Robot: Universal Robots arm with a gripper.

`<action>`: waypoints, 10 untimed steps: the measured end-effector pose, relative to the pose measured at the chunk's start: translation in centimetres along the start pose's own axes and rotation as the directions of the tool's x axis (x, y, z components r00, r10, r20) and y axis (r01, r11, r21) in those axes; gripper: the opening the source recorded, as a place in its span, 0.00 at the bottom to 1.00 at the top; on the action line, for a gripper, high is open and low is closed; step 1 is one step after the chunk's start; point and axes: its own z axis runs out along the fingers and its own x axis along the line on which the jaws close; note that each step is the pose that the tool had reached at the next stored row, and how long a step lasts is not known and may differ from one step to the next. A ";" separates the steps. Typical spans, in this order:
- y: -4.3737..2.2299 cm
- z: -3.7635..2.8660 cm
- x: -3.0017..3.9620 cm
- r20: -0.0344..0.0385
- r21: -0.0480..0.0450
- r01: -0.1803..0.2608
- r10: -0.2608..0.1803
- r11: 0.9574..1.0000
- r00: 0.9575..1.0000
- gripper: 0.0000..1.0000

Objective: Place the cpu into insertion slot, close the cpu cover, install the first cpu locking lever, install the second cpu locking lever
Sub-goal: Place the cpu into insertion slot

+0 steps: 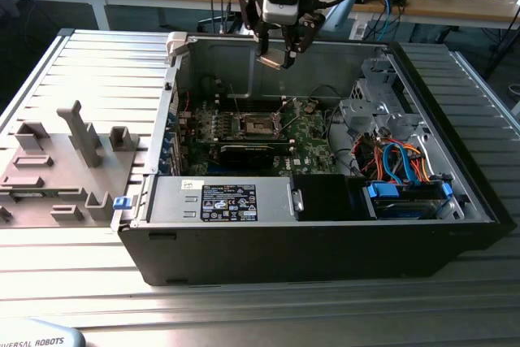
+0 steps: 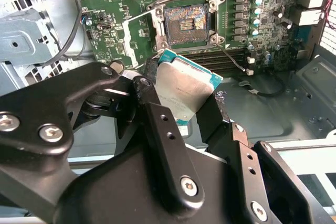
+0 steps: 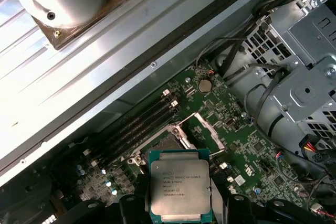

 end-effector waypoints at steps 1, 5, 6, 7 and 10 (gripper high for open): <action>0.00 0.00 0.00 0.000 0.000 -0.002 0.002 1.000 1.000 0.54; 0.00 0.00 0.00 0.001 0.000 -0.008 0.008 1.000 1.000 0.54; 0.00 0.00 0.00 0.001 0.000 -0.009 0.009 1.000 1.000 0.54; 0.00 0.00 0.00 0.001 0.000 -0.012 0.012 1.000 1.000 0.54; 0.00 0.00 0.00 0.001 0.000 -0.016 0.016 1.000 1.000 0.54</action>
